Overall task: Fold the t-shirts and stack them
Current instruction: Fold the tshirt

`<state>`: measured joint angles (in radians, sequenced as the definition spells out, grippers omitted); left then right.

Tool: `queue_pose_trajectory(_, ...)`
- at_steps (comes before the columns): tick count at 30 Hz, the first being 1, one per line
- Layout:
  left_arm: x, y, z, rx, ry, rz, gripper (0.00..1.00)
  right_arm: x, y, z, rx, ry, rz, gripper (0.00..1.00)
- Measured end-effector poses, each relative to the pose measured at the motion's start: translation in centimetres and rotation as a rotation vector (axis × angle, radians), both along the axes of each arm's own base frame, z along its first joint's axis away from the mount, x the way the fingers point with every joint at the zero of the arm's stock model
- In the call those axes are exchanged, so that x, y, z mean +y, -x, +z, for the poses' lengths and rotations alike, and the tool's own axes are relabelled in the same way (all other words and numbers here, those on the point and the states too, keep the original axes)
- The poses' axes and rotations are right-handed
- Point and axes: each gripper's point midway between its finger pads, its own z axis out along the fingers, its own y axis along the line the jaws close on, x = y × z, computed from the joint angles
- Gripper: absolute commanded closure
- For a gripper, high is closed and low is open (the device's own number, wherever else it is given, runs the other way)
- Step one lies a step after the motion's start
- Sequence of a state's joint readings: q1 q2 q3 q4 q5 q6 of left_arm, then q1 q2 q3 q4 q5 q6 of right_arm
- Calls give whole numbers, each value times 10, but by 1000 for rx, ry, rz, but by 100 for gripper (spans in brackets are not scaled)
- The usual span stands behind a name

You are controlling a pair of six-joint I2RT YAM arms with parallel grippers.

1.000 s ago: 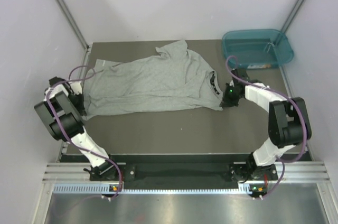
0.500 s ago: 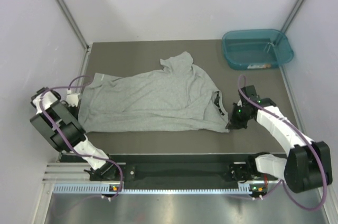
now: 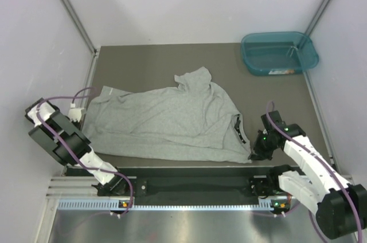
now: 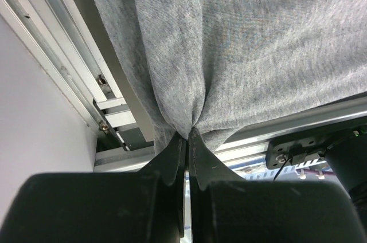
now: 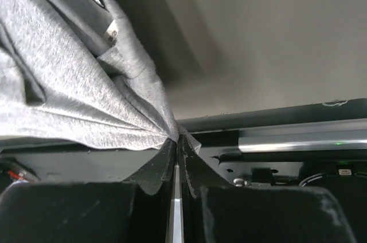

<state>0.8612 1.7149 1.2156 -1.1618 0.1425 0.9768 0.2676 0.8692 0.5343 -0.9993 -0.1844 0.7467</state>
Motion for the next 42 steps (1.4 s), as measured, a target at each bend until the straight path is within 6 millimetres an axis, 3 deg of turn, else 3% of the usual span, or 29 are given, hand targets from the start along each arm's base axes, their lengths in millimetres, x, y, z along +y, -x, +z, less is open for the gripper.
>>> queue_pose_trajectory(4, 0, 2, -2, 11, 4, -11, 100, -2, -4, -7, 24, 25, -18, 97)
queue_pose_trajectory(5, 1, 2, -2, 13, 1, -14, 100, -3, -5, -9, 30, 32, -19, 81)
queue_pose_trajectory(8, 4, 4, -2, 27, -11, -20, 62, -7, -4, -13, 52, 60, -20, 47)
queue_pose_trajectory(10, 5, 6, -3, 35, -16, -20, 46, -11, -5, -14, 52, 88, -19, 42)
queue_pose_trajectory(12, 4, 7, -3, 42, -14, -9, 45, -16, -10, -6, 41, 121, -14, 41)
queue_pose_trajectory(17, 12, -7, 13, 1, -33, 31, 46, -10, -62, 46, -137, 189, 36, 43)
queue_pose_trajectory(21, 8, -40, 35, -136, -38, 29, 46, 36, -79, 70, -246, 171, 203, 49)
queue_pose_trajectory(25, -24, -61, 39, -227, -53, -26, 46, 81, -72, 49, -177, 132, 334, 51)
queue_pose_trajectory(28, -48, -69, 32, -241, -14, -35, 46, 99, -64, 27, -98, 135, 391, 50)
queue_pose_trajectory(32, -71, -80, 30, -254, 43, -56, 44, 117, -58, 16, -50, 88, 417, 48)
queue_pose_trajectory(37, -110, -100, 30, -264, 103, -115, 43, 129, -58, 9, -39, 41, 419, 47)
queue_pose_trajectory(42, -132, -109, 31, -270, 131, -143, 43, 129, -53, -9, 5, 45, 426, 48)
